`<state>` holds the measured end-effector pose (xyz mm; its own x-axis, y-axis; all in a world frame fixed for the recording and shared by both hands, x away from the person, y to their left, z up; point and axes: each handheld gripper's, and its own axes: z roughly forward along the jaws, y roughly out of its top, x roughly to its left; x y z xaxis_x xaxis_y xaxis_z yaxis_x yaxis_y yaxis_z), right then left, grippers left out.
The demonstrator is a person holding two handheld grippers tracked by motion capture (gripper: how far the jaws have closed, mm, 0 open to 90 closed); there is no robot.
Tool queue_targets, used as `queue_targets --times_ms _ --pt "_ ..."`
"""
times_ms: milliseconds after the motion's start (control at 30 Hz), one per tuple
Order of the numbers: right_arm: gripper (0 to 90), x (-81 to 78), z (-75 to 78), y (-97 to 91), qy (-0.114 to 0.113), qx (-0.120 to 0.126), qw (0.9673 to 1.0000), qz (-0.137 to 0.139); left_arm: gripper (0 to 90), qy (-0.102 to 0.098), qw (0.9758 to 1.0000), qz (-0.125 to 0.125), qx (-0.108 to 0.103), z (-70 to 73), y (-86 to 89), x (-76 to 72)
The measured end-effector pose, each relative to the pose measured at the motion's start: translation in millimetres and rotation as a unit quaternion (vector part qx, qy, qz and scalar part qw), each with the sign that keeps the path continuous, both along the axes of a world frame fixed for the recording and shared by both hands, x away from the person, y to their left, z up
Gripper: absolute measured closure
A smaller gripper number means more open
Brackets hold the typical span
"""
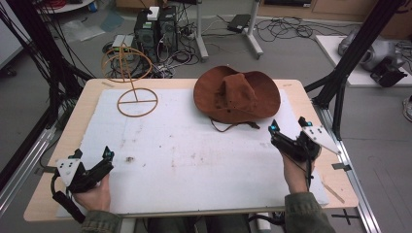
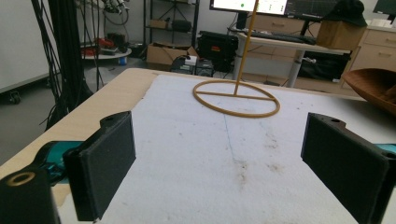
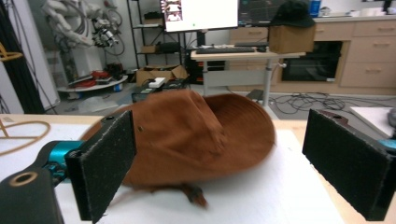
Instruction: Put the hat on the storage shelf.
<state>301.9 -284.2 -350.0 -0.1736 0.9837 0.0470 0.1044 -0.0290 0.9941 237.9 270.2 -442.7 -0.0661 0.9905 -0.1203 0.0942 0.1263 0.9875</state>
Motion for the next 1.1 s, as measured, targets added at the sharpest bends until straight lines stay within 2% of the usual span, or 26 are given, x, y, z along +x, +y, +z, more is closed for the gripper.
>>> queue_targets --times_ms 67,100,133,167,200,267,300,333,367,400,433,467,500,533,600,733,833,867,900,967,1033,1067,1100 --pt "9.1 10.8 11.5 10.7 0.001 -0.012 0.9999 0.006 10.3 0.000 1.0000 -0.002 0.000 0.0 -0.7 0.8" --pt "9.1 10.8 11.5 10.7 0.001 -0.012 0.9999 0.006 10.3 0.000 1.0000 -0.002 -0.001 -0.1 -0.8 1.1" --pt "9.1 21.0 21.2 23.1 0.005 -0.020 0.9997 0.012 10.3 0.001 1.0000 -0.004 0.000 -0.2 -0.6 1.2" --pt "9.1 21.0 21.2 23.1 0.005 -0.020 0.9997 0.012 10.3 0.000 1.0000 -0.003 -0.001 -0.3 -0.5 1.4" --pt "9.1 30.6 28.4 36.1 0.007 -0.031 0.9993 0.018 10.3 0.000 1.0000 -0.003 -0.001 -0.3 -0.1 1.4" --pt "9.1 40.9 33.1 49.7 0.010 -0.044 0.9987 0.022 10.3 0.000 1.0000 -0.003 -0.003 -0.2 0.6 1.3" --pt "9.1 40.9 33.1 49.7 0.010 -0.044 0.9987 0.022 10.3 0.000 1.0000 -0.003 -0.004 -0.3 1.0 1.3" --pt "9.1 51.3 35.8 62.9 0.019 -0.054 0.9981 0.021 10.3 0.000 1.0000 -0.003 -0.004 -0.4 1.2 1.5" --pt "9.1 51.3 35.8 62.9 0.019 -0.054 0.9981 0.021 10.3 -0.001 1.0000 -0.003 -0.006 -0.5 1.3 1.7" --pt "9.1 62.4 35.8 74.7 0.031 -0.056 0.9978 0.018 10.3 0.000 1.0000 -0.003 -0.006 -0.7 1.5 1.9" --pt "9.1 62.4 35.8 74.7 0.031 -0.056 0.9978 0.018 10.3 0.001 1.0000 -0.004 -0.006 -0.7 1.7 2.0" --pt "9.1 73.3 35.0 85.3 0.047 -0.057 0.9972 0.014 10.3 0.000 1.0000 -0.004 -0.006 -0.8 1.8 2.4" --pt "9.1 73.3 35.0 85.3 0.047 -0.057 0.9972 0.014 10.3 0.000 1.0000 -0.004 -0.007 -0.9 2.0 2.6" --pt "9.1 84.5 34.3 94.9 0.065 -0.058 0.9961 0.008 10.3 0.001 1.0000 -0.004 -0.007 -1.0 2.0 2.9" --pt "9.1 95.4 34.1 104.0 0.082 -0.061 0.9947 0.004 10.4 0.002 1.0000 -0.005 -0.007 -1.4 2.2 4.0" --pt "9.1 116.1 31.9 120.9 0.123 -0.073 0.9896 -0.018 10.4 0.003 0.9999 -0.006 -0.008 -2.0 1.7 5.7" --pt "9.1 129.5 26.7 129.6 0.142 -0.076 0.9862 -0.038 10.4 0.005 0.9999 -0.010 -0.007 -2.5 0.5 6.6" --pt "9.1 129.5 26.7 129.6 0.142 -0.076 0.9862 -0.038 10.4 0.004 0.9999 -0.012 -0.008 -2.7 -0.4 6.8" --pt "9.1 137.7 19.8 134.1 0.157 -0.076 0.9835 -0.049 10.4 0.004 0.9999 -0.015 -0.007 -2.7 -1.0 7.2" --pt "9.1 141.4 15.5 135.4 0.164 -0.074 0.9823 -0.053 10.4 0.003 0.9998 -0.016 -0.007 -2.5 -2.4 7.9" --pt "9.1 148.6 5.6 138.4 0.187 -0.071 0.9780 -0.060 10.4 0.003 0.9998 -0.018 -0.005 -2.4 -3.0 8.4" --pt "9.0 155.7 -4.7 140.6 0.211 -0.071 0.9729 -0.064 10.4 0.002 0.9998 -0.019 -0.005 -2.5 -3.1 9.0" --pt "9.0 155.7 -4.7 140.6 0.211 -0.071 0.9729 -0.064 10.4 0.002 0.9998 -0.019 -0.005 -2.5 -3.1 9.0"
